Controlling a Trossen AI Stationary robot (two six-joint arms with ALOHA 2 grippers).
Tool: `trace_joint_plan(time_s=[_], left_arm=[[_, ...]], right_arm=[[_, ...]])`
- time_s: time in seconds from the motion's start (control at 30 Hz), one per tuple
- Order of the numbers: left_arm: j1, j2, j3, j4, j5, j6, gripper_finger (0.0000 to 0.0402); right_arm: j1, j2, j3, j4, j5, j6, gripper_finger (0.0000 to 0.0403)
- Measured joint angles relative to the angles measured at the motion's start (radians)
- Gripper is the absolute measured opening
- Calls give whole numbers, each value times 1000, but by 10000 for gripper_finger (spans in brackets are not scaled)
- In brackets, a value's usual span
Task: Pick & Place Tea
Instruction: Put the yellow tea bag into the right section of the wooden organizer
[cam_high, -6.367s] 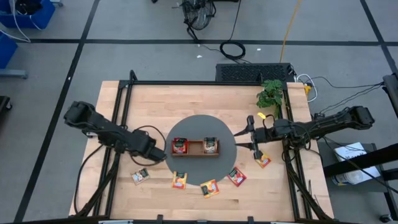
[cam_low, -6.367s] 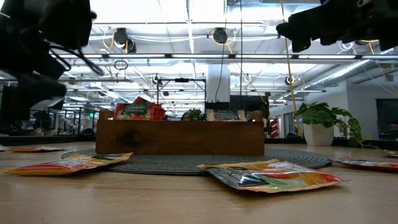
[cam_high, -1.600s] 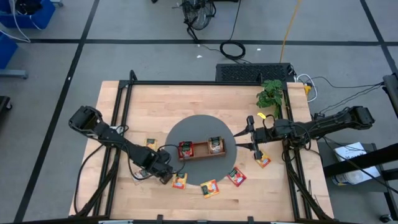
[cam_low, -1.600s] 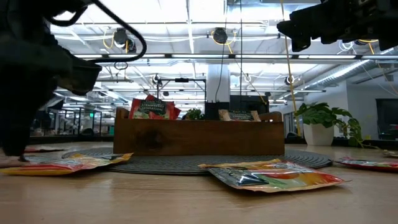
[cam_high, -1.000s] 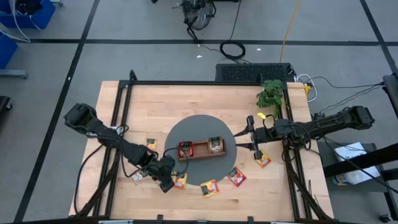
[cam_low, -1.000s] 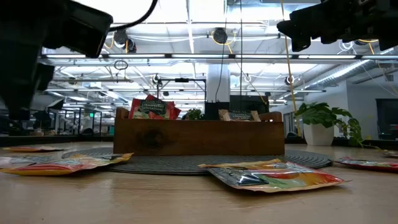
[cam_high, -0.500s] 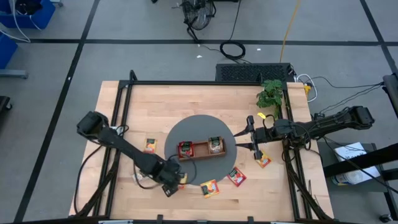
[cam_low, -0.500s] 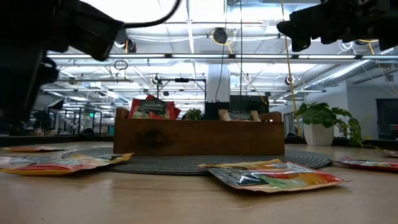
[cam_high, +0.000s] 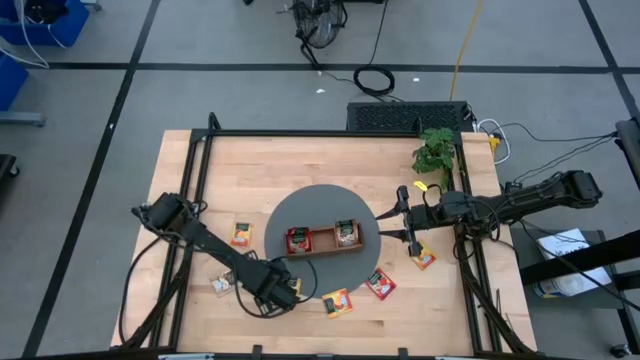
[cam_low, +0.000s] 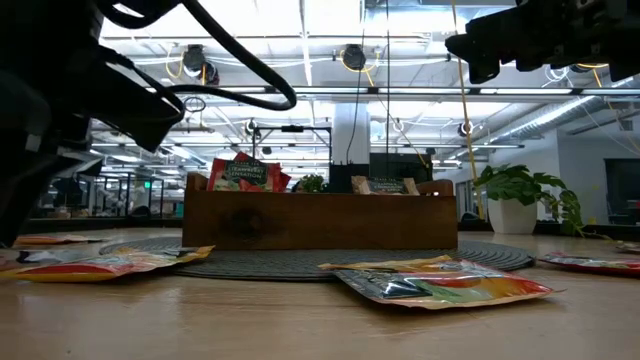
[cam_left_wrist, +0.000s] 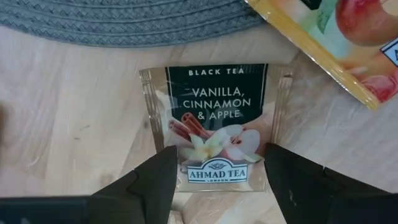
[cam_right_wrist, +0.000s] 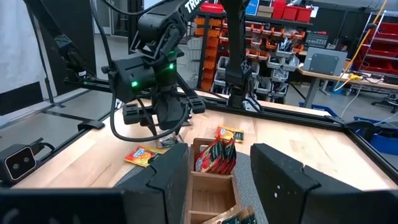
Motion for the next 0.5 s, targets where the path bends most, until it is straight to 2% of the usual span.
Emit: trace_joint_plan(time_s=[0.27, 0.43, 0.5], left_arm=[[0, -3, -2, 12, -31, 50, 241], [22, -2, -3, -5, 49, 40, 241], [34, -2, -3, -10, 51, 32, 241]], right_arm=[[0, 0, 0, -2, 0, -1, 157], [0, 0, 0, -2, 0, -1, 157], [0, 0, 0, -2, 0, -1, 157]])
